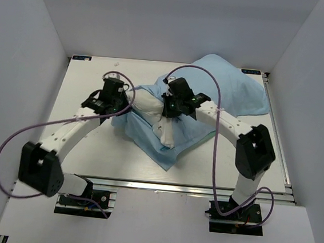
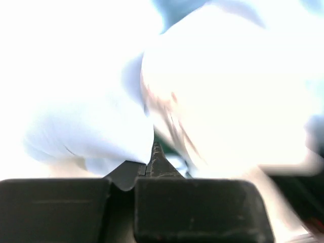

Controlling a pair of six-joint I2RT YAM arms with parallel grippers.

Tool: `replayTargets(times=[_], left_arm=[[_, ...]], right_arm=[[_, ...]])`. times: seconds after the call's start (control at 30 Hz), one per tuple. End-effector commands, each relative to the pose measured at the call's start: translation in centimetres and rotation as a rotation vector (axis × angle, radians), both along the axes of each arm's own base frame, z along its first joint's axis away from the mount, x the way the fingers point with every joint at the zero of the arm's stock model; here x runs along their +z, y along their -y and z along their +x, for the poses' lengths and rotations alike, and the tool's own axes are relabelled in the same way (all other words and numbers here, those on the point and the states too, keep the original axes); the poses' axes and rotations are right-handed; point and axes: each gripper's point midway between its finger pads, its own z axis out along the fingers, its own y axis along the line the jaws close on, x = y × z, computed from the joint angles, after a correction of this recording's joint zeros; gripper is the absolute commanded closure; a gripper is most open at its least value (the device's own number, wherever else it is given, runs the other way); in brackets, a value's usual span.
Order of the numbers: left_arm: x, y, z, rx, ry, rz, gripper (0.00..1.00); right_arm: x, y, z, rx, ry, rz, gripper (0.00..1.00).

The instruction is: Put the pillow into the pillowcase

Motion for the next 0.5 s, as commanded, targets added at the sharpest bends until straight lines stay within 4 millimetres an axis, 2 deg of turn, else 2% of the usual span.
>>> replayTargets(times=[0.0,0.03,0.07,0.2,0.27,0.33,0.4,0.47], left_arm=[[8.7,-4.3,-1.7,0.123,0.185,0.075,1.00],[10.2,-5.0,-2.1,0.144,0.215,0.082,1.00],[12.0,-6.3,-2.9,0.184,0.255,0.099,1.00],[13.9,-9.0,-4.4,0.283,0.286,0.161,1.00],[14.6,-9.5,-4.0,0.304,0.302,0.173,1.00],[14.6,-9.5,-3.0,0.312,0.305,0.190,1.00],[16.0,-10.3,-2.2,0.364,0.339,0.212,1.00],[17.1,-10.2,-1.1,0.362,0.372,0.207,1.00]], right_arm=[[-4.0,4.5,3.3,-0.169,0.036,-0.269,1.00],[-5.7,5.8,3.3,-0.197,0.008,-0.359,1.00],[-5.7,6.1,3.7,-0.218,0.014,-0.384,1.00],[-7.7,7.4,3.4,-0.206,0.001,-0.467,1.00],[-8.3,7.5,2.8,-0.183,-0.014,-0.482,1.00],[-9.1,8.6,2.8,-0.191,-0.010,-0.548,1.00],[-10.0,9.7,2.0,-0.183,-0.044,-0.612,1.00],[-11.1,9.9,1.5,-0.146,-0.074,-0.647,1.00]])
